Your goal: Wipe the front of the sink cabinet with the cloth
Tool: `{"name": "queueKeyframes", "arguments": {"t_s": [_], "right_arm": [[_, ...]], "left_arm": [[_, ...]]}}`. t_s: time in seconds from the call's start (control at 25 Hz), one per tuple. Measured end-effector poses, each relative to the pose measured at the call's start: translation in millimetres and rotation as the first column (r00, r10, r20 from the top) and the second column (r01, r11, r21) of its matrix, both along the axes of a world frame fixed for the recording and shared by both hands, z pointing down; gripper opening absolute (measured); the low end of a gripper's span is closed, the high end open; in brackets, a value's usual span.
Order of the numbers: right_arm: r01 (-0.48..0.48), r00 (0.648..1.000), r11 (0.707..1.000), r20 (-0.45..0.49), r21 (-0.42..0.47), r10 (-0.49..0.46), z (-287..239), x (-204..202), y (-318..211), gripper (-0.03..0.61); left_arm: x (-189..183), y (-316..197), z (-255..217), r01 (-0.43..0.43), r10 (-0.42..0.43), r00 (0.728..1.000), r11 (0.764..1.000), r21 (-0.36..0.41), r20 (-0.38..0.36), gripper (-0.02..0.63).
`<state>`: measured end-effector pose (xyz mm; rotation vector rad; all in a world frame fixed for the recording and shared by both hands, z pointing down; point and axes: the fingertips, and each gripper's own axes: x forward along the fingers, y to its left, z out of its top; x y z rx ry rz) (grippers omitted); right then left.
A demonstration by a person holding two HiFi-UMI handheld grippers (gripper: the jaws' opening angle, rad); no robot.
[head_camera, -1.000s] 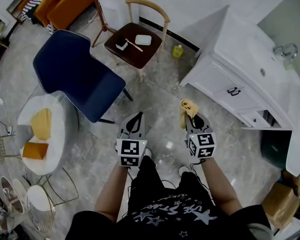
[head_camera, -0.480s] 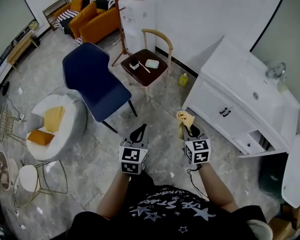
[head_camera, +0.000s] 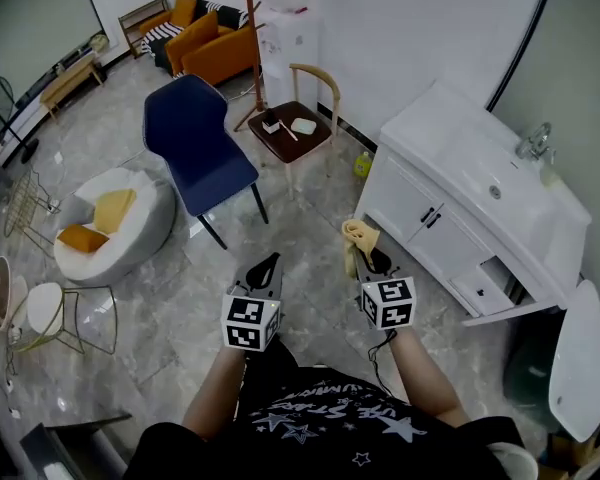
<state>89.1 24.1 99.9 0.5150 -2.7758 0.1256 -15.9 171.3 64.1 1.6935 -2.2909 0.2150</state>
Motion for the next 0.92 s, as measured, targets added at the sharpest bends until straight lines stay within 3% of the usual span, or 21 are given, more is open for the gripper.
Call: {"name": "queueKeyframes", "arguments": {"t_s": [0.2, 0.44, 0.68, 0.92], "right_arm": [[0.018, 1.000, 0.999, 0.021, -0.048, -0.017, 2.1, 38.9, 18.3, 0.061], [0.028, 0.999, 0.996, 0.045, -0.088, -0.024, 10.8, 61.2, 41.8, 0.061], [0.047, 0.999, 0.994, 0.017, -0.101, -0.045, 27.3, 77.3, 68.3, 0.061], [0.063, 0.998, 0.997, 0.010, -0.053, -0.063, 21.0, 88.5, 125.7, 0.061]], "left_arm": [[58.8, 42.1, 12.4, 0.023, -0.025, 0.999, 0.999, -0.048, -0.043, 0.015], [81.8, 69.3, 19.6, 0.054, -0.058, 0.997, 0.995, -0.080, -0.048, 0.015], [111.1, 81.8, 16.4, 0.049, -0.051, 0.998, 0.998, -0.050, -0.039, 0.015], [126.5, 155.6, 19.9, 0.066, -0.068, 0.997, 0.997, -0.046, -0.030, 0.015]]}}
